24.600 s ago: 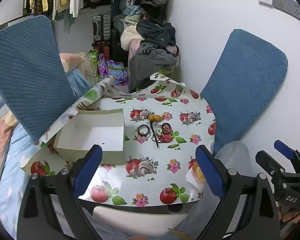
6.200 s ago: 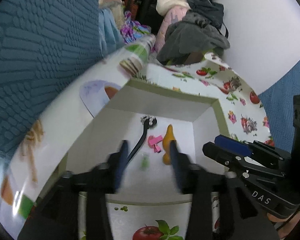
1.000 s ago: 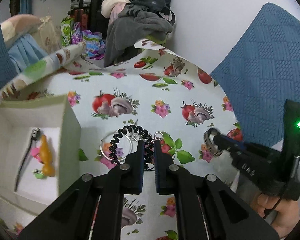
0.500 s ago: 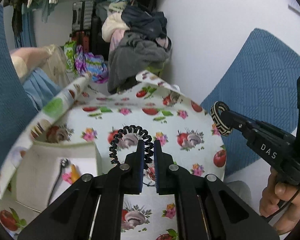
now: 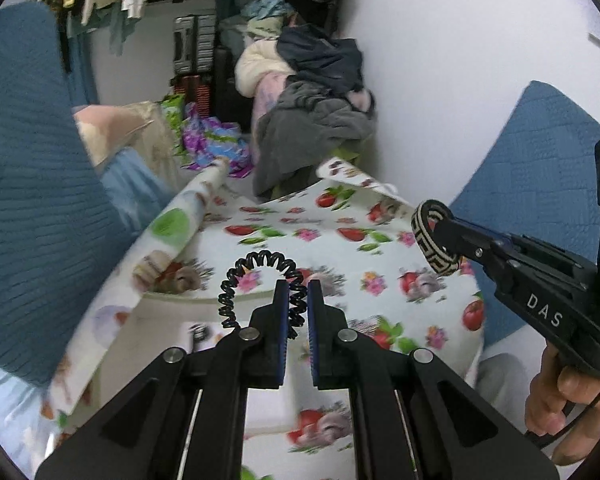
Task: Organize jewelry
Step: 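Carry both hair ties over the white box, then open both tools to drop the hair ties into the box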
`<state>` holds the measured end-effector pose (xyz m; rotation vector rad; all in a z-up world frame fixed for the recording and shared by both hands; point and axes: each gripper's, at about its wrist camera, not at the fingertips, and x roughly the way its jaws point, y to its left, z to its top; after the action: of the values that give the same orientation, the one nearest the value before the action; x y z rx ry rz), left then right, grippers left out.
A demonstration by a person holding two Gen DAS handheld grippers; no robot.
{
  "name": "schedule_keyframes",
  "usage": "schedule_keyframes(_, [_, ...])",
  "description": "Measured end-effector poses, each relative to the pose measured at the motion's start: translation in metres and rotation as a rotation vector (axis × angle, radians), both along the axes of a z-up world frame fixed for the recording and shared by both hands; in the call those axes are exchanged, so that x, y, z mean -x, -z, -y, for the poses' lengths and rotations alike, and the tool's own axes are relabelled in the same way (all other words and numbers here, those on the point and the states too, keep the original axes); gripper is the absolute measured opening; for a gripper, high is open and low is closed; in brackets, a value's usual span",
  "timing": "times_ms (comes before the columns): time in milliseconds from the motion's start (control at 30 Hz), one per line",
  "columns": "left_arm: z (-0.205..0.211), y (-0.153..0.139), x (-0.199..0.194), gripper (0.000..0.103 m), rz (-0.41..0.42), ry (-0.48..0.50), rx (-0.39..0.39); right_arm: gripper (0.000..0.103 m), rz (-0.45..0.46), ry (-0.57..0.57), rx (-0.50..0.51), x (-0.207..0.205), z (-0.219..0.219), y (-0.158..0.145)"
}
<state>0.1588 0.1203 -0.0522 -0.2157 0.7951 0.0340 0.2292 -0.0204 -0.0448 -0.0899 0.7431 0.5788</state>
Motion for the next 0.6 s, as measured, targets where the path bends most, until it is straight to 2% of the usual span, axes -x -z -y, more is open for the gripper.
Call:
schedule_keyframes(167, [-0.031, 0.020, 0.013, 0.008, -0.035, -0.041, 0.013, 0.007, -0.036, -0.036, -0.012, 0.012, -0.028, 0.019])
schedule_keyframes(500, [-0.063, 0.079, 0.024, 0.008, -0.107, -0.068, 0.081, 0.008, -0.127, -0.116, 0.076, 0.032, -0.080, 0.079])
schedule_keyframes(600, [-0.069, 0.095, 0.026, 0.008, -0.131, -0.073, 0.079, 0.008, -0.152, -0.128, 0.095, 0.036, -0.090, 0.096])
